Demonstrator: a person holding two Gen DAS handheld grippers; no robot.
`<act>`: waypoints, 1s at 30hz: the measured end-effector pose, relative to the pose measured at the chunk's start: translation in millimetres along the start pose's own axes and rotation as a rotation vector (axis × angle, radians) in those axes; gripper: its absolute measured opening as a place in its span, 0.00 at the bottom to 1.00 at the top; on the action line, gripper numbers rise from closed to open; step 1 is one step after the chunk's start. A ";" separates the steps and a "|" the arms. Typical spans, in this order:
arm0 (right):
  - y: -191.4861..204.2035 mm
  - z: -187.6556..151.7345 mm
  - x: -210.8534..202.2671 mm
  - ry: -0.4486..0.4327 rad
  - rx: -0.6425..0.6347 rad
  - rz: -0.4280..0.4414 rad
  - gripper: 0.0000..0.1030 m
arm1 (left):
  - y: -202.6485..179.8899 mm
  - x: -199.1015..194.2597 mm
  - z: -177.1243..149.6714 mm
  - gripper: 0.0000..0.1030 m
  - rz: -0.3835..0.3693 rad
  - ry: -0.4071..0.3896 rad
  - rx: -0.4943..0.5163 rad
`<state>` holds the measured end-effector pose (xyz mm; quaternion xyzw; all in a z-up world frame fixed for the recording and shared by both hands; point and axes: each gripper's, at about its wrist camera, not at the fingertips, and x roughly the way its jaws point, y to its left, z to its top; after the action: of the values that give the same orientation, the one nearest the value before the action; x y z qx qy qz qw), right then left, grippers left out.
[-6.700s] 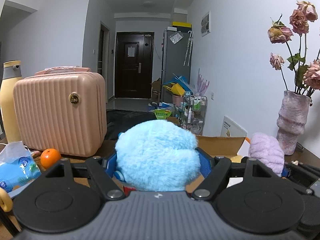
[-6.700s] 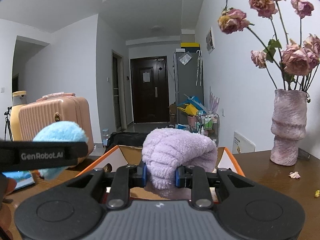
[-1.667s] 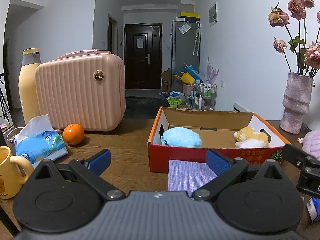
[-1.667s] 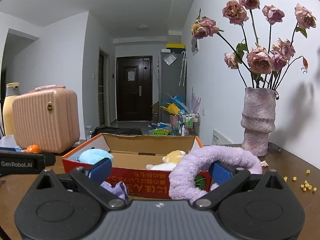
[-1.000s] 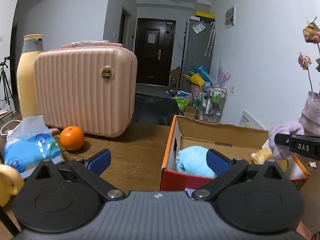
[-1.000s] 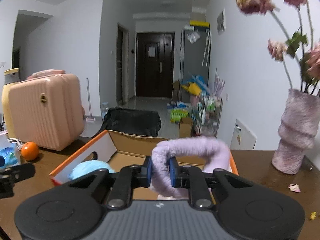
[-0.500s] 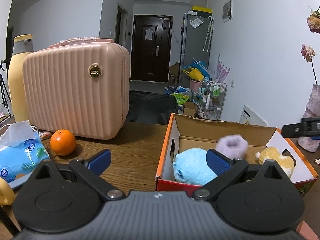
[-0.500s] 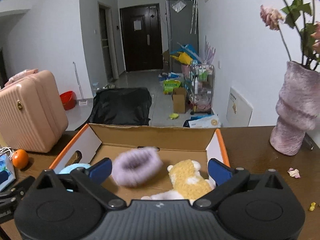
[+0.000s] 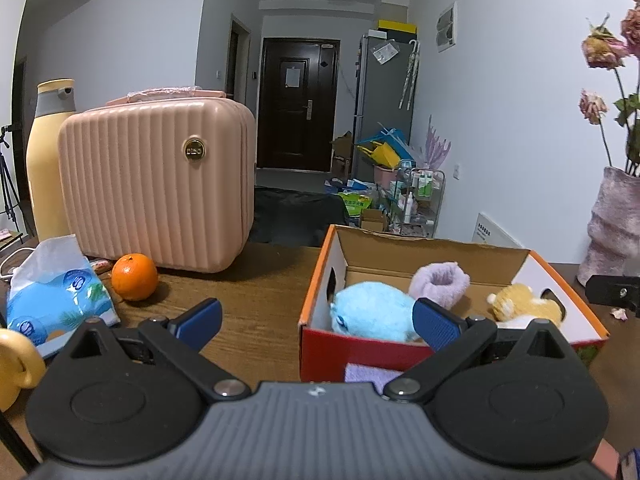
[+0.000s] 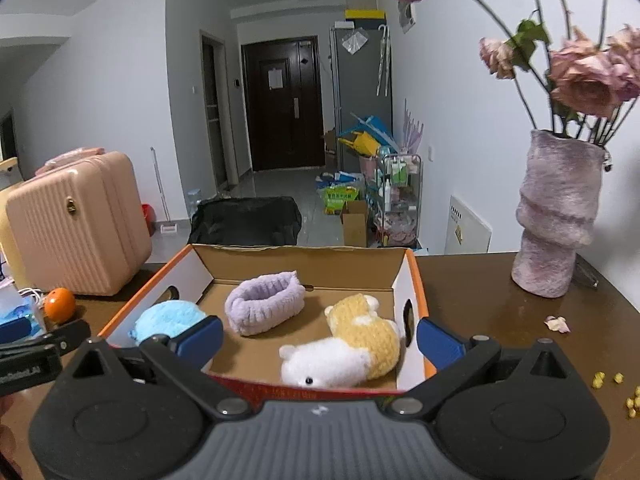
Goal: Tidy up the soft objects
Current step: 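Move the right tool to the blue tissue pack and close on it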
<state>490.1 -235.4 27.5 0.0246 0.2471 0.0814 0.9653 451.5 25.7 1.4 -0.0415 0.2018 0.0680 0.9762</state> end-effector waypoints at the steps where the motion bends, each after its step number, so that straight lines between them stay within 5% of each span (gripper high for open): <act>1: -0.9 -3.8 -7.0 -0.006 0.000 0.000 1.00 | -1.0 -4.5 -2.0 1.00 -0.003 0.000 0.001; 30: -40.7 -122.4 -133.4 -0.068 -0.055 -0.041 1.00 | -42.1 -124.3 -66.2 1.00 -0.089 0.011 0.050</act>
<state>321.8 -297.2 -20.3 -0.0041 0.2125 0.0673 0.9748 319.1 -37.5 -7.3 -0.0265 0.2069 0.0195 0.9778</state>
